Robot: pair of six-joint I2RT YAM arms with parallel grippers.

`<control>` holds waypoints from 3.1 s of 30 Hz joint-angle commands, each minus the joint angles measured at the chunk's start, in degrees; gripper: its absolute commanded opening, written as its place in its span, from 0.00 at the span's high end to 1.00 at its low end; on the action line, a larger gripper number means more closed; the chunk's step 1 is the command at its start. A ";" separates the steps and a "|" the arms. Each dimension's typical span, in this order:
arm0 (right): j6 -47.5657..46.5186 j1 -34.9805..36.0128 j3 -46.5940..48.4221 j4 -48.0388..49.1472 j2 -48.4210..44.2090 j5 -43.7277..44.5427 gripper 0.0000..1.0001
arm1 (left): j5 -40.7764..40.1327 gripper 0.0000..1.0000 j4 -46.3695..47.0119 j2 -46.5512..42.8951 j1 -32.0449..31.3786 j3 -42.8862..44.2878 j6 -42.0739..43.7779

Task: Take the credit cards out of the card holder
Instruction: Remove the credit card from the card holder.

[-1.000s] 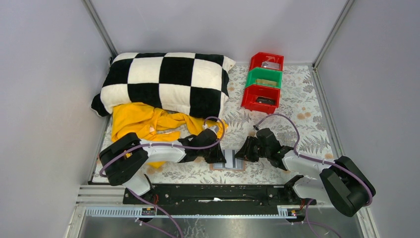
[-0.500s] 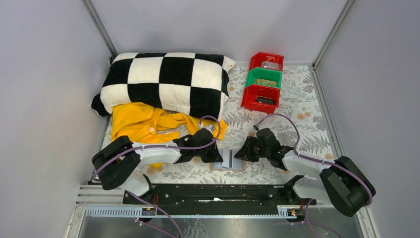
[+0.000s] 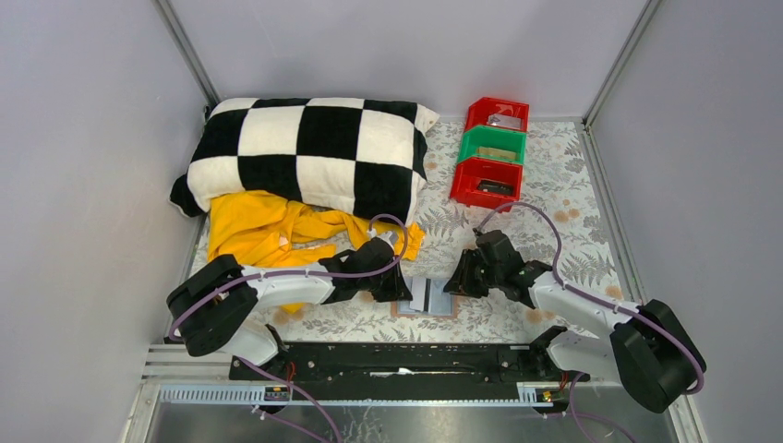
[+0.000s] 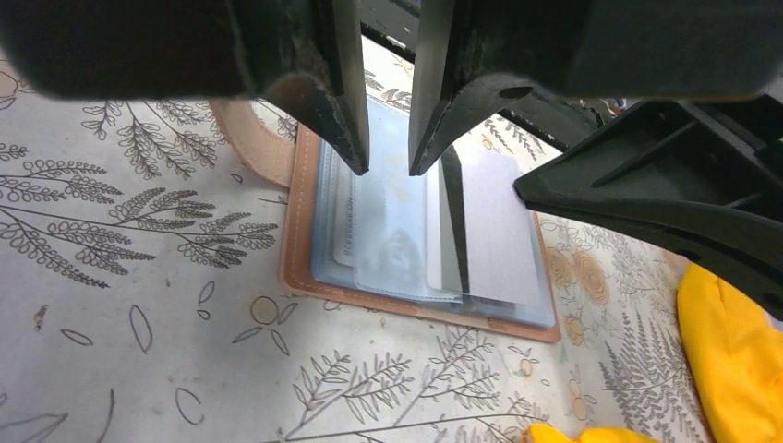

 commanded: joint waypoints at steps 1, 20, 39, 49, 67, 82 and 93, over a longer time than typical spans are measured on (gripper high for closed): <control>-1.60 0.70 3.55 -3.45 -0.87 0.23 0.70 | -0.39 1.00 1.20 -0.43 0.34 0.44 0.94; 3.96 6.63 -0.49 11.38 10.27 -1.44 0.69 | 3.52 0.98 4.41 -0.28 0.39 0.29 1.66; 4.05 6.63 -0.93 9.58 8.24 -1.21 0.68 | 4.94 1.00 4.52 1.76 0.37 2.17 2.51; 5.04 2.51 2.37 9.80 -7.06 -7.83 0.30 | 12.64 1.00 -5.77 -16.61 5.83 3.43 10.76; 13.30 0.75 3.43 30.06 -10.61 -21.58 0.43 | 23.48 1.00 0.23 -24.86 10.13 3.58 8.32; 14.27 0.74 -0.47 34.23 -10.82 -25.99 0.50 | 23.04 1.00 3.17 -25.08 10.91 3.22 6.82; 16.54 0.74 -1.83 38.76 -9.94 -27.75 0.86 | 22.59 1.00 3.41 -24.59 11.09 2.40 6.35</control>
